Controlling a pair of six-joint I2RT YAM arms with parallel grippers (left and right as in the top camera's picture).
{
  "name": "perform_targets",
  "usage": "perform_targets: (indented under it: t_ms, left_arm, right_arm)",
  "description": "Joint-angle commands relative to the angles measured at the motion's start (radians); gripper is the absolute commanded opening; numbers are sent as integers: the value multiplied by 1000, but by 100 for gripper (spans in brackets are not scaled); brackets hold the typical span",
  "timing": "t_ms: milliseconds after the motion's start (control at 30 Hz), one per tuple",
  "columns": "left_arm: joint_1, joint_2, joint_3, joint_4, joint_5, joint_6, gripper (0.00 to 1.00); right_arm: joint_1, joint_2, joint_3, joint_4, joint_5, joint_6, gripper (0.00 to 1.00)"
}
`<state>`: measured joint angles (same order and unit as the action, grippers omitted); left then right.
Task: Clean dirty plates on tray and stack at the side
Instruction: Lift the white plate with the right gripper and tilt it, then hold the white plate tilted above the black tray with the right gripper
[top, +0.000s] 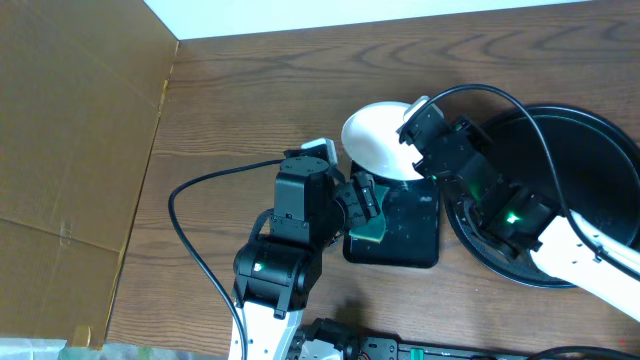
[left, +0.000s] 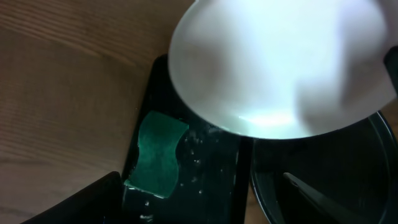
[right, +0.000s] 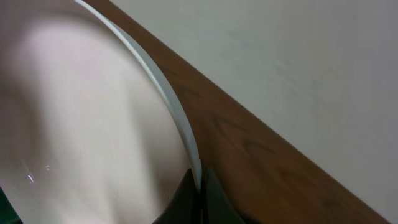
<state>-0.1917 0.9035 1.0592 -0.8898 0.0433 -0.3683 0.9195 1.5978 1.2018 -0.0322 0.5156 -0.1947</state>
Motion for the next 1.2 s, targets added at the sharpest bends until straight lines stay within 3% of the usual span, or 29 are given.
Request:
perform_targets:
  t_ms: [0,1167]
  left_arm:
    - [3,4,22,0,-2,2,80]
    - [3,4,22,0,-2,2,80]
  right_arm:
    - [12,-30,18,8,42,-21,1]
    - [20,-84,18,42,87,-71,1]
